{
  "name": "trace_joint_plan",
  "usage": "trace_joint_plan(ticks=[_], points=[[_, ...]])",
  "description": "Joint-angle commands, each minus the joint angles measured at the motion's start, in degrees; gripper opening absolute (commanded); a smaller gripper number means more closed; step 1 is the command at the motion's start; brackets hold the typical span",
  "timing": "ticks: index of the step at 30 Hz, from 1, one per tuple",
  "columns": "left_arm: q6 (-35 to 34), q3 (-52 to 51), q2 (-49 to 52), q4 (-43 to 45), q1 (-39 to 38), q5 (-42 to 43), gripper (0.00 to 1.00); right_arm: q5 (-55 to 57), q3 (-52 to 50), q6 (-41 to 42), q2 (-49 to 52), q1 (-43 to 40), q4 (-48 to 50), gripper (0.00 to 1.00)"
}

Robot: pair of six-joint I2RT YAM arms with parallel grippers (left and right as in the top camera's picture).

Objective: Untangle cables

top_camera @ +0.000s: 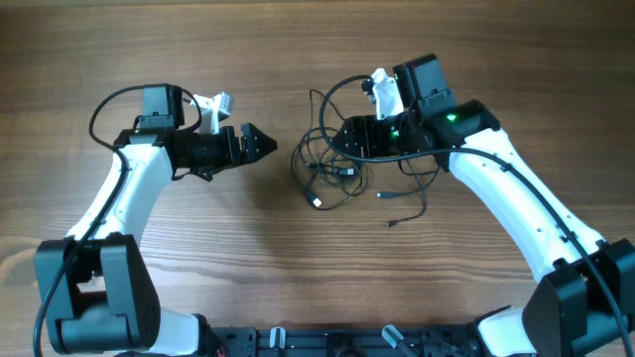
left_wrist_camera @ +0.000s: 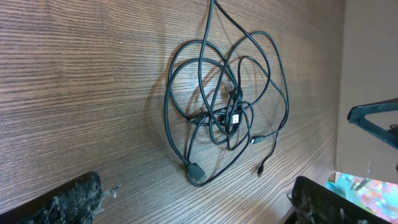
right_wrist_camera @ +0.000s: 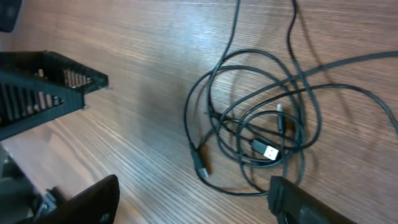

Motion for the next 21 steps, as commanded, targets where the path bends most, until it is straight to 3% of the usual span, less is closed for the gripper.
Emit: trace_joint_plan(ticks=[1,3,4,5,8,10,21], points=[[0.63,-0.11,0.55,0.17,-0.28,-0.72,0.96,3.43,0.79,-0.22,2.32,0.04,0.02,0.38],[0.63,-0.11,0.55,0.17,-0.28,-0.72,0.88,3.41,0.17,0.17,3.30,0.11,-0.11,0.20],[0.63,-0.11,0.55,0.17,-0.28,-0.72,0.87,3.41,-0.26,0.59,3.89,0.11,-0.13,0.19],[0.63,-0.11,0.55,0.17,-0.28,-0.72,0.87,3.43,-0.94,1.51,4.42,0.09,-0.42,0.19],[0.63,-0.11,0.55,0.20,-0.28,-0.72,0.88,3.41,-3.17,2.89,5.88,0.09,-1.33,0.34],[0.66,-0.11,0.55,0.20,-0.28,-0.72,0.89,3.45,-5.03,3.65,6.62,0.09,-0.94,0.36],[0.66,-0.11,0.55,0.17,-0.28,-0.72,0.90,3.67,-11.17,6.12,10.19,0.11,4.37,0.35]])
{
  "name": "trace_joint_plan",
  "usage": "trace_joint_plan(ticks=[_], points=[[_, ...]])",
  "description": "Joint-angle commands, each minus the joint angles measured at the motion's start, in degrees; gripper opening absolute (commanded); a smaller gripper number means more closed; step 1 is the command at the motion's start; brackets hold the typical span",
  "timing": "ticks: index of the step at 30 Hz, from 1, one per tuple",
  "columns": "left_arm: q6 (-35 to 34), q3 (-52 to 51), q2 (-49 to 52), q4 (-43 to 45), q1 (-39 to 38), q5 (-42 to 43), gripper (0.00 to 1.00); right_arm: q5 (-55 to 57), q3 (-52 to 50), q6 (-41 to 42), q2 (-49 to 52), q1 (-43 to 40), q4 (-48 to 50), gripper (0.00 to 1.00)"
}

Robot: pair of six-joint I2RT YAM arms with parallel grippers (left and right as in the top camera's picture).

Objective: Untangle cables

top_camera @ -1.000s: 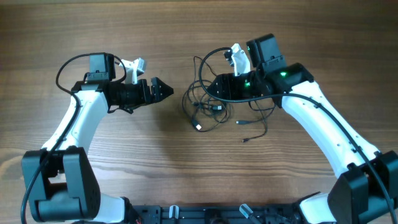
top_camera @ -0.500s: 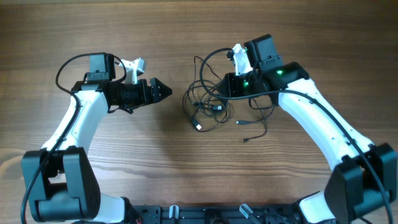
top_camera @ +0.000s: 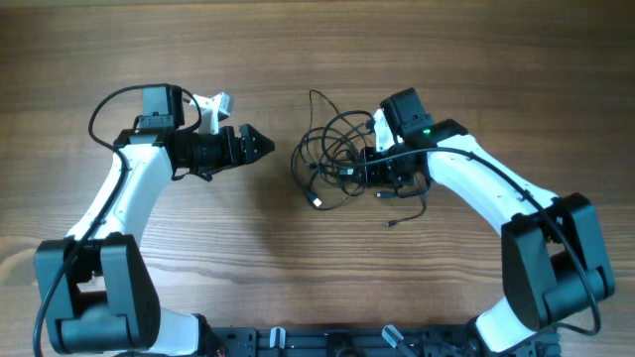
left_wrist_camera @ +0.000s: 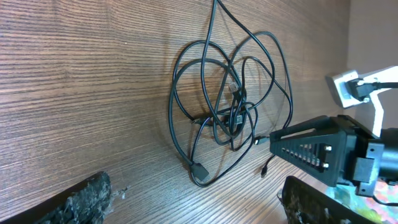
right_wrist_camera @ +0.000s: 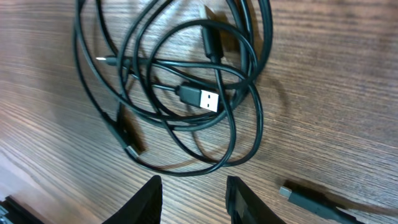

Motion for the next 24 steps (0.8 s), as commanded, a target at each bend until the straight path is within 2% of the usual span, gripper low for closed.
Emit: trace_joint_plan(ticks=[1,5,24], points=[[0.46,-0.11,0.55,0.15,-0.28,0.02,0.90,0.81,-0.92,0.94,2.40,0.11,1.46,0.34],[0.46,-0.11,0.55,0.15,-0.28,0.02,0.91,1.27,-0.92,2.14,4.42,0.11,2.97,0.30],[0.50,-0.11,0.55,0.15,-0.28,0.00,0.91,1.44,-1.88,7.13,6.78,0.24,5.03,0.32]])
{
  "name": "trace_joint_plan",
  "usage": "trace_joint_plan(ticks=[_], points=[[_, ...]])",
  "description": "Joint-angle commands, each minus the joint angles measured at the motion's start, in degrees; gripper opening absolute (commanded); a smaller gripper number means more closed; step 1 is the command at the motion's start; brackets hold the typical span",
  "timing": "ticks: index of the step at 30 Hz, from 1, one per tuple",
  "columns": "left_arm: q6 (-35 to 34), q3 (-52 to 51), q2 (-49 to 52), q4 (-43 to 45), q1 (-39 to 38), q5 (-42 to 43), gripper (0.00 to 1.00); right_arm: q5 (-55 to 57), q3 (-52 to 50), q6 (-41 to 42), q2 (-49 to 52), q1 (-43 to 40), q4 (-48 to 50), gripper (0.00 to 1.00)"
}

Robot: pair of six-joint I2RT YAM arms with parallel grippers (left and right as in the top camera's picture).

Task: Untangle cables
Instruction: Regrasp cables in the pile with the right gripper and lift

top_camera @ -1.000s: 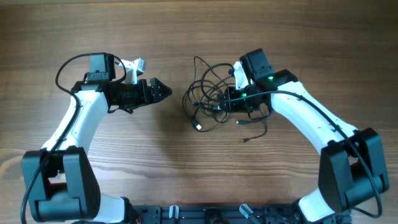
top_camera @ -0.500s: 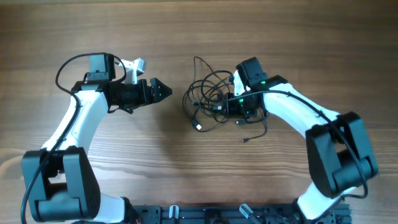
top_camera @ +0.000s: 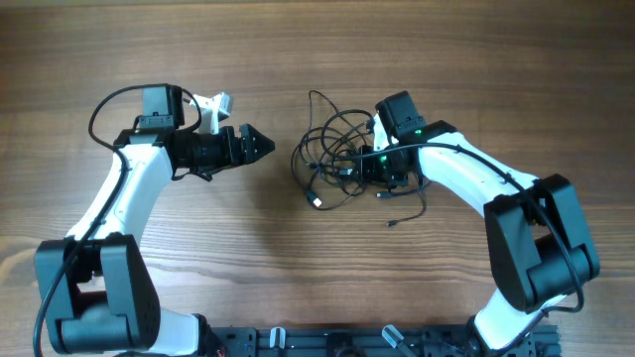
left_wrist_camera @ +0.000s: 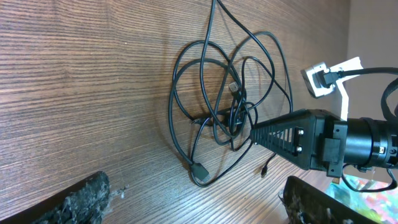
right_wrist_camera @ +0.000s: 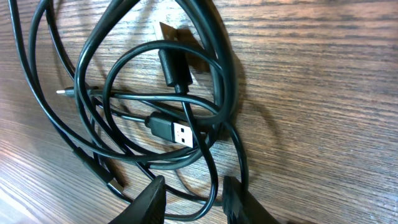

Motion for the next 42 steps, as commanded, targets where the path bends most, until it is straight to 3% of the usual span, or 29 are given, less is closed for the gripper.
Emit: trace_joint_plan(ticks=[1,5,9,17,24,29,35,40,42], points=[[0.50,-0.11,0.55,0.15,-0.28,0.00,0.91,0.79,-2.16,2.16,1.62,0.22,0.63,0.32],[0.50,-0.11,0.55,0.15,-0.28,0.00,0.91,0.09,-3.17,2.19,1.62,0.22,2.29,0.27],[0.50,-0.11,0.55,0.15,-0.28,0.00,0.91,-2.25,-3.17,2.19,1.60,0.17,3.91,0.04],[0.50,-0.11,0.55,0.15,-0.28,0.00,0.91,-23.89,0.07,1.95,-4.26,0.17,1.44,0.04],[0.50,-0.11,0.55,0.17,-0.28,0.00,0.92,-23.93,0.04,0.39,-7.91,0.20,-10.03,0.04],[0.50,-0.11,0.55,0.50,-0.28,0.00,0.92,-17.86,0.04,-4.42,-7.91,0.15,-9.33,0.04],[0.52,-0.11,0.55,1.51,-0.28,-3.21,0.92,-17.29,0.07,12.41,-7.91,0.83,13.33,0.04],[0.52,-0.11,0.55,1.57,-0.28,-3.21,0.92,-19.39,0.04,6.01,-7.89,5.11,12.61,0.04],[0.52,-0.11,0.55,1.88,-0.28,-3.21,0.92,-9.90,0.04,18.60,-7.89,5.22,8.41,0.04]])
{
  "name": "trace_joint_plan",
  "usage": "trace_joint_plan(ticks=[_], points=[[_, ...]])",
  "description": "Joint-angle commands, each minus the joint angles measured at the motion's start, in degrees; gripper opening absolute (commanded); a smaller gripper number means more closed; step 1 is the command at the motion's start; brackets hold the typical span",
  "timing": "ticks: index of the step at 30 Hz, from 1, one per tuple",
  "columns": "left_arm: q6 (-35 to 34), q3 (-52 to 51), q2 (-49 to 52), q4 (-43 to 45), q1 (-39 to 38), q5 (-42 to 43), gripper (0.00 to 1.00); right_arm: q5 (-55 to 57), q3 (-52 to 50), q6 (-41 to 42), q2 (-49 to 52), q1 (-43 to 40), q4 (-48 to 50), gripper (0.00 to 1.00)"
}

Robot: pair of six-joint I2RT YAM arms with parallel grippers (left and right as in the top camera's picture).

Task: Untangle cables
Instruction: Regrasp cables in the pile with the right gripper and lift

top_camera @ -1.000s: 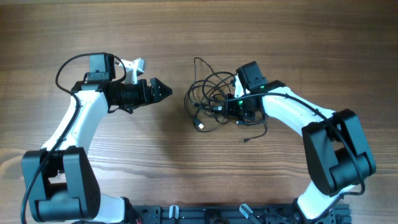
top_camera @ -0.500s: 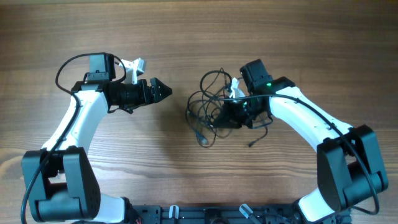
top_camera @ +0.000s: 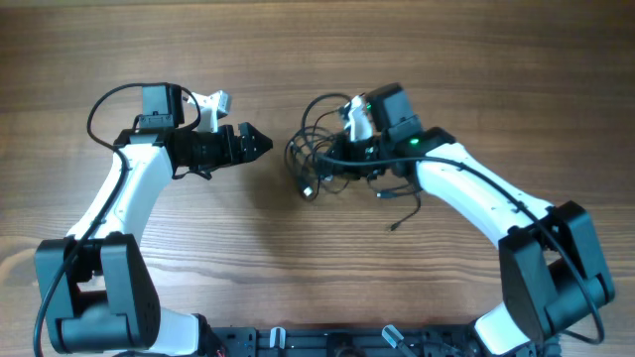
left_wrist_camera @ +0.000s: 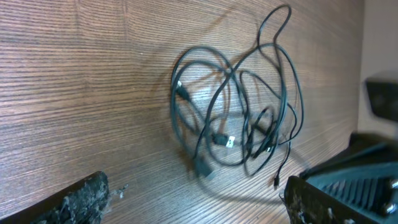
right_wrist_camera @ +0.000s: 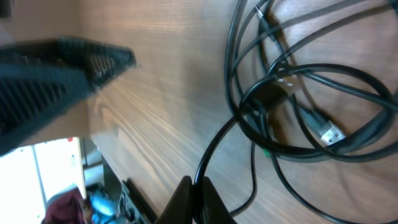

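Observation:
A tangle of thin black cables (top_camera: pixel 303 149) lies mid-table, with a USB plug (right_wrist_camera: pixel 328 130) inside its loops. My right gripper (right_wrist_camera: pixel 198 186) is shut on one black strand of it, and the bundle (left_wrist_camera: pixel 230 118) looks partly lifted and blurred. In the overhead view the right gripper (top_camera: pixel 335 162) sits at the tangle's middle. My left gripper (top_camera: pixel 260 144) stands open just left of the tangle, pointing at it, its worn fingers (left_wrist_camera: pixel 68 199) empty. A loose cable end (top_camera: pixel 400 218) trails to the lower right.
The wooden table (top_camera: pixel 228 258) carries nothing else besides the cables. The two grippers face each other closely across the tangle; the left gripper's meshed fingers (right_wrist_camera: pixel 62 56) show in the right wrist view.
My right gripper, then open just above the USB plug, is now shut on a cable strand. The tangle has shifted slightly left and changed shape. The left arm has not moved.
My right gripper was open high above the tangle. Then it was low at the tangle's right side, then close over the USB plug in the middle. Now it grips a strand and the bundle has been disturbed. The left gripper stayed open beside it throughout.

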Motion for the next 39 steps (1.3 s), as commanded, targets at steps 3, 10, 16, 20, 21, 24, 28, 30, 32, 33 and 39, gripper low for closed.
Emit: trace_joint_plan(ticks=[3,10,16,20,21,24,28,30,32,33,39], points=[[0.50,-0.11,0.44,0.57,-0.28,-0.55,0.92,-3.91,0.70,4.17,-1.18,0.09,4.37,0.04],[0.48,-0.11,0.44,0.13,-0.28,-0.55,0.93,-4.44,0.68,24.61,-1.18,-1.62,9.86,0.04],[0.48,-0.11,0.44,0.17,-0.28,-0.52,0.94,0.52,0.68,40.19,-1.18,-2.08,2.60,0.04],[0.48,-0.11,0.44,0.26,-0.28,-0.55,0.96,15.04,0.68,39.41,-1.18,-2.91,-4.17,0.04],[0.48,-0.11,0.44,0.17,-0.28,-0.52,0.96,11.80,0.68,44.68,-1.18,-3.06,-5.53,0.04],[0.50,-0.11,0.44,0.13,-0.28,-0.55,0.96,8.07,0.68,32.04,-1.18,-2.99,1.92,0.04],[0.48,-0.11,0.44,0.59,-0.28,-0.55,0.96,-3.10,0.68,35.60,-1.18,-3.34,5.03,0.04],[0.50,-0.13,0.44,0.55,-0.28,-0.55,0.97,-10.97,0.68,29.88,-1.18,-2.49,8.87,0.04],[0.50,-0.13,0.44,0.87,-0.28,-0.81,0.97,-13.38,0.68,23.50,-1.18,-1.40,8.87,0.04],[0.46,-0.13,0.44,0.92,-0.28,-1.40,0.97,-13.38,0.68,18.60,-1.18,-0.52,8.61,0.04],[-14.73,-0.13,0.44,1.03,-0.11,-18.27,1.00,1.27,0.42,11.54,-1.16,5.44,2.25,0.04]])
